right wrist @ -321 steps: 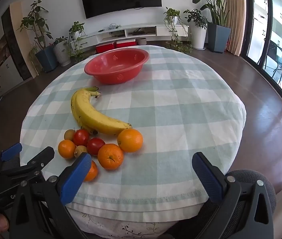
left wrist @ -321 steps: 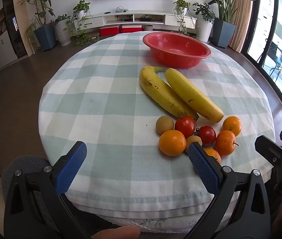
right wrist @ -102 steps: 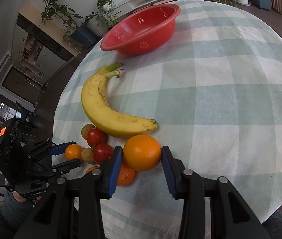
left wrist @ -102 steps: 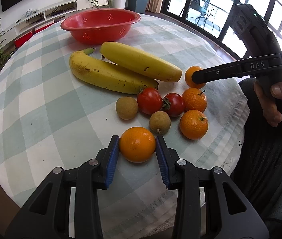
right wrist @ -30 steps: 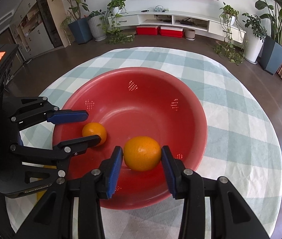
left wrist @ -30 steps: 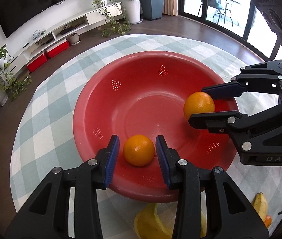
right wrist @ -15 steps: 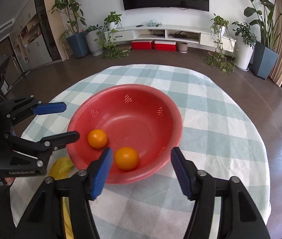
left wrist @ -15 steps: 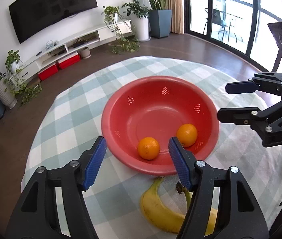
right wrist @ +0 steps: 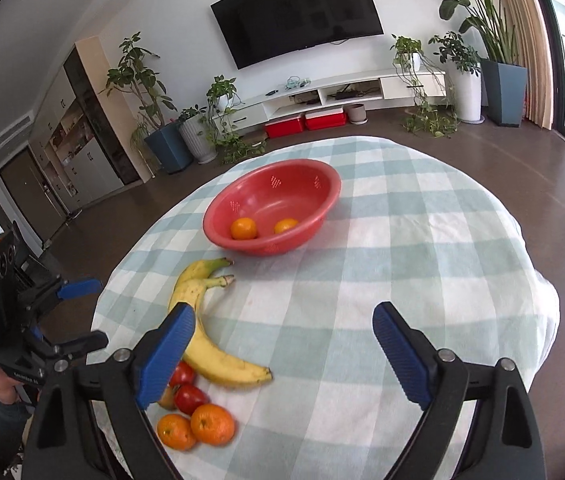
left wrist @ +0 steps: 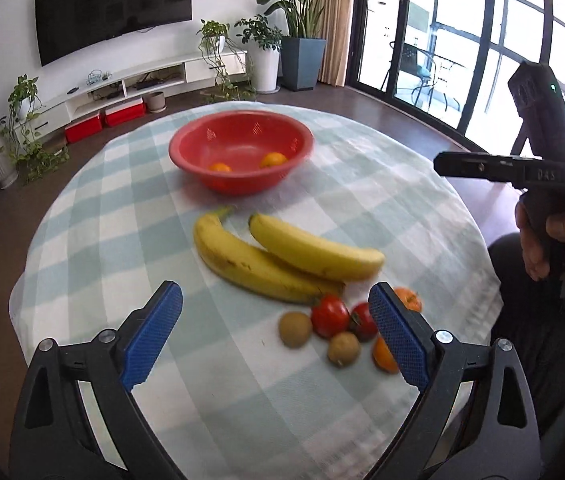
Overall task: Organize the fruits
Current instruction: 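Withdraw both tools from the bowl back toward the remaining fruit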
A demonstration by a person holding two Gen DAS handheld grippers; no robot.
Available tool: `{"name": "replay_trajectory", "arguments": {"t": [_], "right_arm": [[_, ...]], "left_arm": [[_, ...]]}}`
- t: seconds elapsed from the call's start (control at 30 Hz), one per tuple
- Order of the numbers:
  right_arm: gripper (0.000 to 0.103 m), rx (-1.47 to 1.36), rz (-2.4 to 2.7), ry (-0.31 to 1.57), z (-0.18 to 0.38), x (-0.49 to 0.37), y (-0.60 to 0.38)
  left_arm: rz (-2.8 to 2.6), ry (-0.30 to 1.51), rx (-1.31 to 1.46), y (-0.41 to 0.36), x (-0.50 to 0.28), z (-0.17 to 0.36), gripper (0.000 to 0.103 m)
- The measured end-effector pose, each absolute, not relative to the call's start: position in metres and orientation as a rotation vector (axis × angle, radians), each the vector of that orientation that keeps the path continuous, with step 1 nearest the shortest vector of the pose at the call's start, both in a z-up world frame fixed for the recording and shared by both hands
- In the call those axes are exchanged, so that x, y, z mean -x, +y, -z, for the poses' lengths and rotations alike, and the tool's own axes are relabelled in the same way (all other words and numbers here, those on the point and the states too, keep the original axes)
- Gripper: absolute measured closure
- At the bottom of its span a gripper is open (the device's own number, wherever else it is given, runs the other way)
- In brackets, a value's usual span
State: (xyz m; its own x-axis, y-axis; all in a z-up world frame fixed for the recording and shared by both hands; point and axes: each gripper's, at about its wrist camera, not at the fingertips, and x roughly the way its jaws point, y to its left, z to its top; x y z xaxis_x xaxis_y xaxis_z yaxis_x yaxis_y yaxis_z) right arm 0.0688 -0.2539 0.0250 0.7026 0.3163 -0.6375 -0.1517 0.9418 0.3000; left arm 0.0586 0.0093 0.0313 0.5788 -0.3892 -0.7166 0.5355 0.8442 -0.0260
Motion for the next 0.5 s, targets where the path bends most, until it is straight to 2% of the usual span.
{"name": "replay_trajectory", "arguments": {"t": [0.13, 0.23, 0.5], "right_arm": [[0.011, -0.232, -0.249, 0.775, -0.013, -0.047, -0.249], [0.015, -0.248, -0.253, 0.801, -0.006, -0.039, -0.245], [0.018, -0.245, -0.278, 0.806, 0.0, -0.021, -0.233]], "left_arm": [[0.566, 0.822, -0.131, 0.003, -0.019, -0.013, 0.008], [0.583, 0.829, -0.059, -0.002, 0.0, -0.004, 0.008], [0.585, 0.875, -0.029, -0.029, 0.008, 0.019, 0.008]]}}
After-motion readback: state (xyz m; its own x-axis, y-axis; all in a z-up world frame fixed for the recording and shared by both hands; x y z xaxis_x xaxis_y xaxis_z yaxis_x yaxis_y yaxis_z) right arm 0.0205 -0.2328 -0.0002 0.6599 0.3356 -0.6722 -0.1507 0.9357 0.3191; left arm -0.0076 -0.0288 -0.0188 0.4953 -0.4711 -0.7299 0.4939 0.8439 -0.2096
